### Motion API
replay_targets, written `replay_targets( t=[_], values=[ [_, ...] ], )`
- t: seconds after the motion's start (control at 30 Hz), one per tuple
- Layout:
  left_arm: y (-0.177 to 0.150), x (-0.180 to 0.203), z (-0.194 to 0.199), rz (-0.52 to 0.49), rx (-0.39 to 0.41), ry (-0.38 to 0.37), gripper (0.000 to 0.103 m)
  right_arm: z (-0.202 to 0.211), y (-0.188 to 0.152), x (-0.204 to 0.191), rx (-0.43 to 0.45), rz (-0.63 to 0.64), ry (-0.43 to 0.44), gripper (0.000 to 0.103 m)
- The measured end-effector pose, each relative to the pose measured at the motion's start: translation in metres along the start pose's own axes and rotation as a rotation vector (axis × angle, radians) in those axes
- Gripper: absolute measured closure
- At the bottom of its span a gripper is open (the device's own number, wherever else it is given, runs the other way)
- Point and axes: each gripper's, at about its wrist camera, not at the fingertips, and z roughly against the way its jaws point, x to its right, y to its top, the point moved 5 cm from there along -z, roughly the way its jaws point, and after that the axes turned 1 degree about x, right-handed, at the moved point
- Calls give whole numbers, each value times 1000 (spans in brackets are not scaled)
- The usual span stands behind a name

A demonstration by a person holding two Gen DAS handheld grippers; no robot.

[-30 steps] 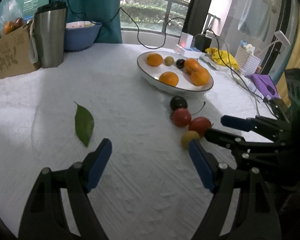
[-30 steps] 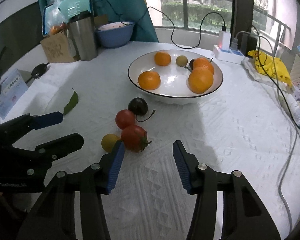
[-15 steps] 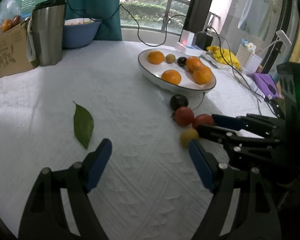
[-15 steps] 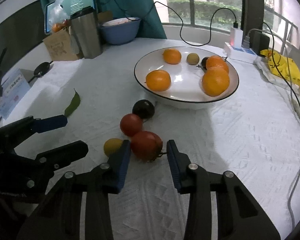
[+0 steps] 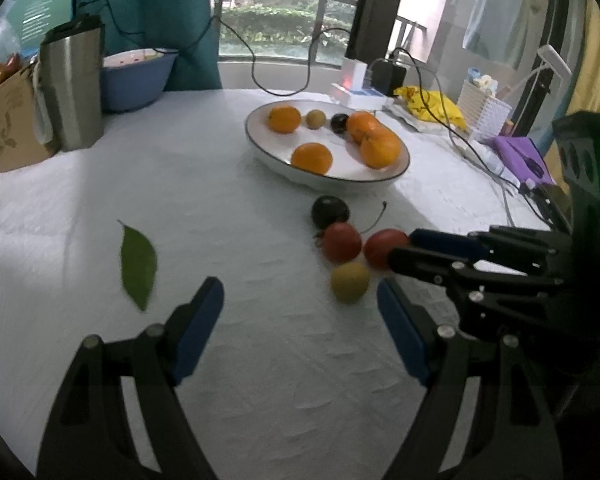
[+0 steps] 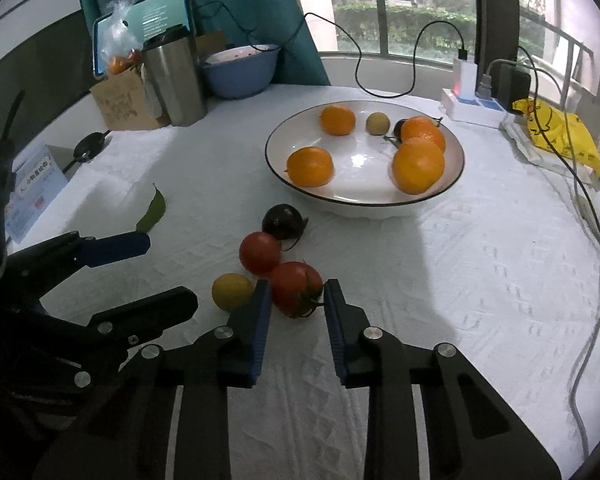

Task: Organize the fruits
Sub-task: 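Grasp the large red tomato with the right gripper and lift it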

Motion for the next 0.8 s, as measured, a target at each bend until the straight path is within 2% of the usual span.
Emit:
replay_targets(
  t=[0.6, 0.7, 0.8],
  values=[
    [3, 10, -5, -43, 0, -17, 24, -20, 1, 4, -33, -19, 37, 72],
    [3, 15, -8, -67, -7, -17, 34, -17, 1, 6, -27, -23, 30, 72],
    [3, 19, -11, -79, -14, -19, 35, -14, 0, 9, -21, -27, 17, 72]
  ],
)
